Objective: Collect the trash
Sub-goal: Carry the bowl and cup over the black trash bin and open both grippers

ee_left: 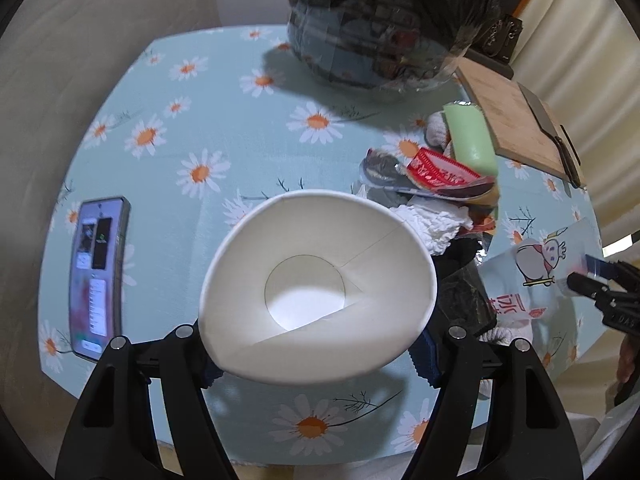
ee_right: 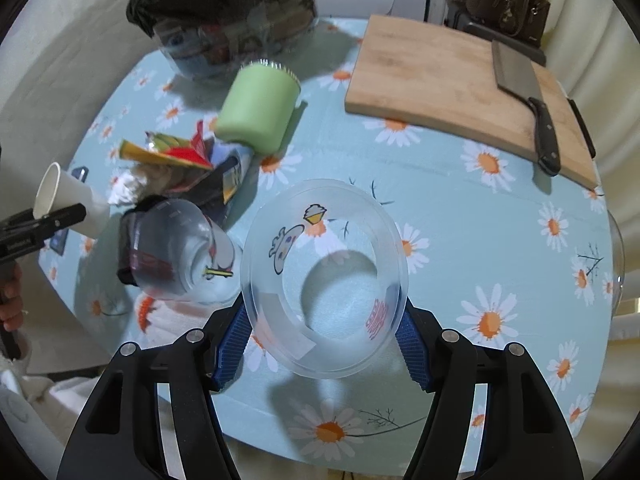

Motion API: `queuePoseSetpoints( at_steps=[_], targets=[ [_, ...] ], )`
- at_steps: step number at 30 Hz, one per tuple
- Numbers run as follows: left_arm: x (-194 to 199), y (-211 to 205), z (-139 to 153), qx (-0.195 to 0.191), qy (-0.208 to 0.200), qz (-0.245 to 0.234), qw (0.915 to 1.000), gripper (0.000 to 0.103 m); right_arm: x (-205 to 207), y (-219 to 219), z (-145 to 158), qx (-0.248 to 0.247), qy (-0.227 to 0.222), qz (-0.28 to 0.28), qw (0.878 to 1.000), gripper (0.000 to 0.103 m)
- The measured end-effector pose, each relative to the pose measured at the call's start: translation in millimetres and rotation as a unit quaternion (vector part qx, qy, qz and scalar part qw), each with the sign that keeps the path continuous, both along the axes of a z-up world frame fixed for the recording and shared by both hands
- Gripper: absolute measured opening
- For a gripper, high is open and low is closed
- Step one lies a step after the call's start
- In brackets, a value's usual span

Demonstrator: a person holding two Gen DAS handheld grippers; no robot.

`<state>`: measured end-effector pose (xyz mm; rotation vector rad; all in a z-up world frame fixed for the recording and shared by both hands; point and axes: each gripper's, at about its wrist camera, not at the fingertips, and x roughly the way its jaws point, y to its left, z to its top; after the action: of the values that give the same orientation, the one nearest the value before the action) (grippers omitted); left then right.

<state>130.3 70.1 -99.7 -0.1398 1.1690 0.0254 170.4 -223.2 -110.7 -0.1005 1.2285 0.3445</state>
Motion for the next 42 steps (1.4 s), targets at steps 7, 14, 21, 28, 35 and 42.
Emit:
queuePoseSetpoints(
  at_steps=[7, 14, 21, 28, 35, 42],
  targets=[
    [-8, -4, 22, 0.016, -0.029, -0.015, 0.9993, 0.072, -6, -1, 24, 0.006, -0.034, 0.002, 0.999, 0.061],
    [-4, -6, 42, 0.028, -0.042, -0.021, 0.9985, 0.072, -2, -4, 51, 0.012, -0.067, 0.009, 0.998, 0.061],
    [6, -18, 62, 0.017, -0.059, -0.035, 0.9975, 0.072, 12, 3, 71, 0.029, -0.083, 0.018, 0.996, 0.061],
    [30, -33, 91, 0.022, -0.064, -0.058, 0.996, 0.072, 33, 13, 100, 0.026, -0.123, 0.041, 0.991, 0.061],
    [60, -41, 119, 0.045, -0.089, -0.071, 0.9925, 0.072, 67, 27, 130, 0.027, -0.162, 0.075, 0.983, 0.061],
    [101, -36, 139, 0.05, -0.116, -0.069, 0.9896, 0.072, 112, 44, 160, 0.044, -0.196, 0.103, 0.974, 0.061]
  ],
)
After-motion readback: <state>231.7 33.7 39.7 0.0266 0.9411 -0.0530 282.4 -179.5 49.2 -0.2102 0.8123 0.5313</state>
